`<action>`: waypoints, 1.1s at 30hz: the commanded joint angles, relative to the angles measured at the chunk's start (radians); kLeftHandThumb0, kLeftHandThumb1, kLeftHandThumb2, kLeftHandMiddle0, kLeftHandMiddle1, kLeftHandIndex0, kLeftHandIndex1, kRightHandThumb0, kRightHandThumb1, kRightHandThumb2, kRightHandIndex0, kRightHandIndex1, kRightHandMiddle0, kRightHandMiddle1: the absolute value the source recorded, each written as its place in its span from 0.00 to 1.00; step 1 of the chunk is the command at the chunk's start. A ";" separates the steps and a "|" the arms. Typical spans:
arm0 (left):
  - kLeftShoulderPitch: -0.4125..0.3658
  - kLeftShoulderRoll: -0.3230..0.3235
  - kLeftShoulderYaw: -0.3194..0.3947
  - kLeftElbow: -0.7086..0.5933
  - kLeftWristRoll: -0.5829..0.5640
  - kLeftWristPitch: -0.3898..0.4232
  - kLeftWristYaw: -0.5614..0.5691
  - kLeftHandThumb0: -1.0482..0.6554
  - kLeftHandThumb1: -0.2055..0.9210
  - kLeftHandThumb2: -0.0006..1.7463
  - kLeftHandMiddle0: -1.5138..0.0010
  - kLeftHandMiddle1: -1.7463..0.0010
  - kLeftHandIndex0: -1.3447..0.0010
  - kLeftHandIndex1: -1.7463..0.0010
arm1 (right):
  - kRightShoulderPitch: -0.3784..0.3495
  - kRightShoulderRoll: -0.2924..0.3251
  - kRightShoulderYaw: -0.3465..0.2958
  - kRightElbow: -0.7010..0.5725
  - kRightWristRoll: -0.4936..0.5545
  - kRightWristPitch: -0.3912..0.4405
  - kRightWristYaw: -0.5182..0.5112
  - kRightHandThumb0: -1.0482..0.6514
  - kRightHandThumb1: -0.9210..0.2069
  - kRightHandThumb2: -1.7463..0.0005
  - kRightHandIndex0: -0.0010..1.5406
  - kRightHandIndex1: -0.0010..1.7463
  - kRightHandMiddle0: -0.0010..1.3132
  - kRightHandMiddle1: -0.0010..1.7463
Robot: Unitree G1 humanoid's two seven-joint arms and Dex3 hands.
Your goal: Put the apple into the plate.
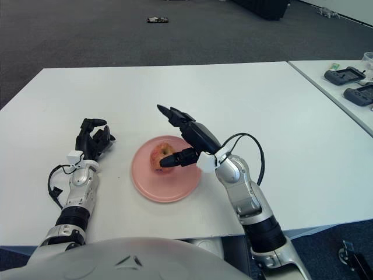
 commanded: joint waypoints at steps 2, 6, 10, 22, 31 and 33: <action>0.044 -0.009 0.000 0.050 -0.004 0.042 -0.001 0.40 0.83 0.46 0.52 0.00 0.77 0.00 | -0.010 0.087 -0.086 0.096 0.061 -0.104 -0.148 0.01 0.00 0.56 0.00 0.00 0.00 0.00; 0.044 -0.010 0.000 0.051 -0.005 0.038 -0.002 0.40 0.83 0.46 0.52 0.00 0.77 0.00 | -0.013 0.160 -0.132 0.127 0.103 -0.185 -0.245 0.04 0.00 0.52 0.02 0.01 0.00 0.10; 0.045 -0.010 -0.001 0.050 -0.001 0.034 0.004 0.40 0.83 0.45 0.52 0.00 0.77 0.00 | -0.009 0.217 -0.198 0.114 0.125 -0.206 -0.337 0.12 0.00 0.53 0.06 0.23 0.00 0.44; 0.046 -0.010 0.000 0.040 -0.008 0.050 -0.001 0.40 0.83 0.45 0.51 0.00 0.77 0.00 | -0.004 0.314 -0.319 0.264 0.130 -0.273 -0.538 0.35 0.03 0.60 0.20 0.57 0.12 0.91; 0.045 -0.009 -0.002 0.040 -0.004 0.047 0.003 0.40 0.83 0.46 0.50 0.00 0.77 0.00 | 0.014 0.303 -0.341 0.267 -0.004 -0.189 -0.630 0.41 0.02 0.68 0.29 0.64 0.16 1.00; 0.044 -0.009 -0.001 0.041 -0.005 0.043 0.002 0.40 0.83 0.46 0.50 0.00 0.77 0.00 | 0.029 0.296 -0.340 0.262 -0.034 -0.154 -0.636 0.41 0.05 0.65 0.31 0.66 0.18 1.00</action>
